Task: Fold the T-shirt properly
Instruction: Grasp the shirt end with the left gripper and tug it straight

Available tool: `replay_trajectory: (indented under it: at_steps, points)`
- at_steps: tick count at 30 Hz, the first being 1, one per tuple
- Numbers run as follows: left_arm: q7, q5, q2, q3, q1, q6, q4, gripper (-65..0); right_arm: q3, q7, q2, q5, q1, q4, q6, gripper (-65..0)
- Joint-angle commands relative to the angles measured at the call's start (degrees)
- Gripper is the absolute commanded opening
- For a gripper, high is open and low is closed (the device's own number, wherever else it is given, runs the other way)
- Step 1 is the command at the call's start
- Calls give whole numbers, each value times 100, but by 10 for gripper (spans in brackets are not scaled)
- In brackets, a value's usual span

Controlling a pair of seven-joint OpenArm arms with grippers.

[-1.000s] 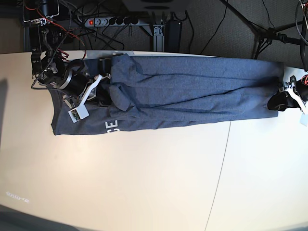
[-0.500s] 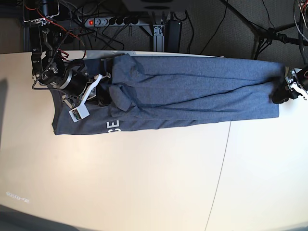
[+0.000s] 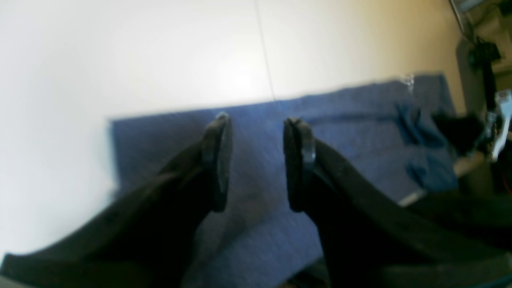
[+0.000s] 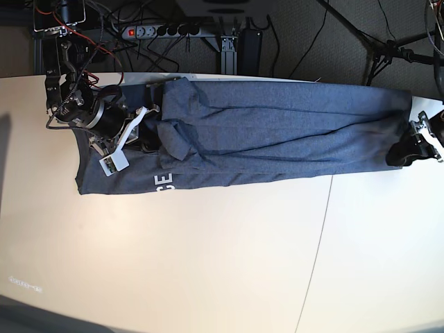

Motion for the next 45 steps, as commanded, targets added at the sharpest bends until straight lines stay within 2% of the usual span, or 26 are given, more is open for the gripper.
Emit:
replay_trajectory:
  at_steps: [1,6,10,13,21,26,28,35,38,41,45]
  points:
    - [-66,-70,-96,107,-48,-73,79,-424,24,87,74,22,74,98,122,-650]
    - [-378,592,116,664,-55,-73,63,-424,24,87,76,-146,74,98,120,-650]
    - [-693,986,136,636,-57,-73,-50,-424,24,87,76,-146,74,98,120,-650]
    - [-699,1099,136,431,-55,-73,-52,-424,24,85,76,-146,74,98,120,-650]
    - [-621,1097,109,-214,-35,-73,-197,-417,24,85,76,-146,74,98,122,-650]
    - [-632,1086,94,-470,-37,-73,-1005,-293,24,83,76,-149,74,98,122,-650]
    - [-647,1029,26,-514,-37,-73,-1327,-272,24,83,76,-146,74,98,122,-650]
    - [-560,824,-345,-695,-39,-73,-1572,-272,24,83,76,-149,74,98,122,-650]
    - [-343,341,-494,-748,-42,-73,-1572,-272,24,83,76,-149,74,98,122,-650]
    - [-195,90,-522,-745,-57,-73,-1550,-272,24,81,76,-164,72,90,122,-650]
    - [-192,197,-525,-745,-50,-73,-1528,-272,24,81,79,-321,74,90,120,-650]
